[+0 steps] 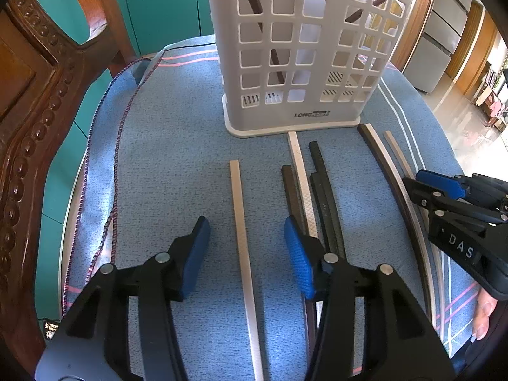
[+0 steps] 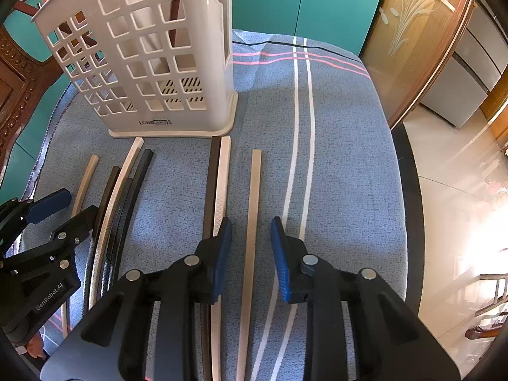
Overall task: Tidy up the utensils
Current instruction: 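Align the left tool over a light wooden chopstick while the right tool aligns over another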
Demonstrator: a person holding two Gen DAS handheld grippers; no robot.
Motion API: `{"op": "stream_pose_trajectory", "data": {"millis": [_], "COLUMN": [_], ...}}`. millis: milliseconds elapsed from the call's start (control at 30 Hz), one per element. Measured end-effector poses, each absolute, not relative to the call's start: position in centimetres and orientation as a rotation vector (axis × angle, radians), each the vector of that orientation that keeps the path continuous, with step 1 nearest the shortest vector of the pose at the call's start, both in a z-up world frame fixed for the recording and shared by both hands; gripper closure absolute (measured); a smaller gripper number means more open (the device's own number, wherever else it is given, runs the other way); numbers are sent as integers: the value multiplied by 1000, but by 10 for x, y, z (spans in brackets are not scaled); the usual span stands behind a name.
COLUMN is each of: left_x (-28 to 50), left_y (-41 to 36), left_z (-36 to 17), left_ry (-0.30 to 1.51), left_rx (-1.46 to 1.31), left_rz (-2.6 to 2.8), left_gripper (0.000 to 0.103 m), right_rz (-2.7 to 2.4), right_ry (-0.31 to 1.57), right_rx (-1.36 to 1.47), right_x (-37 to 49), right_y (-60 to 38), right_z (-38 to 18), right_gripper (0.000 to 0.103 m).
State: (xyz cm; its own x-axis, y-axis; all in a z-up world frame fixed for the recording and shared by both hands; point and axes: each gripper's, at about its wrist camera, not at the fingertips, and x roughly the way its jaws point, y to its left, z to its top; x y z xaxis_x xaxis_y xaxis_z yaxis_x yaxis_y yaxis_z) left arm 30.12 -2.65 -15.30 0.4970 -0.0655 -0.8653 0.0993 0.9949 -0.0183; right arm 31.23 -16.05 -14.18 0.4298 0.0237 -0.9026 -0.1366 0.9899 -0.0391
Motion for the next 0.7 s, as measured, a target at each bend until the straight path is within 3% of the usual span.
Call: {"op": "stream_pose_trajectory", "data": {"millis": [567,700], "left_x": [301,301], "left_y": [-26,-23], "left_z": [-153,-153], "left_ry": [1042,1041], "left_rx": [29,20], "left_rz": [-94,-92], "left_gripper": [52,62], "right_rz": [99,102], "right_ry": [1120,1123], "right_rx": [-113,-108], "right_x": [311,312], "right_y": [-163,-165], "right_z": [-141,-141], "right_gripper": [74,74]}}
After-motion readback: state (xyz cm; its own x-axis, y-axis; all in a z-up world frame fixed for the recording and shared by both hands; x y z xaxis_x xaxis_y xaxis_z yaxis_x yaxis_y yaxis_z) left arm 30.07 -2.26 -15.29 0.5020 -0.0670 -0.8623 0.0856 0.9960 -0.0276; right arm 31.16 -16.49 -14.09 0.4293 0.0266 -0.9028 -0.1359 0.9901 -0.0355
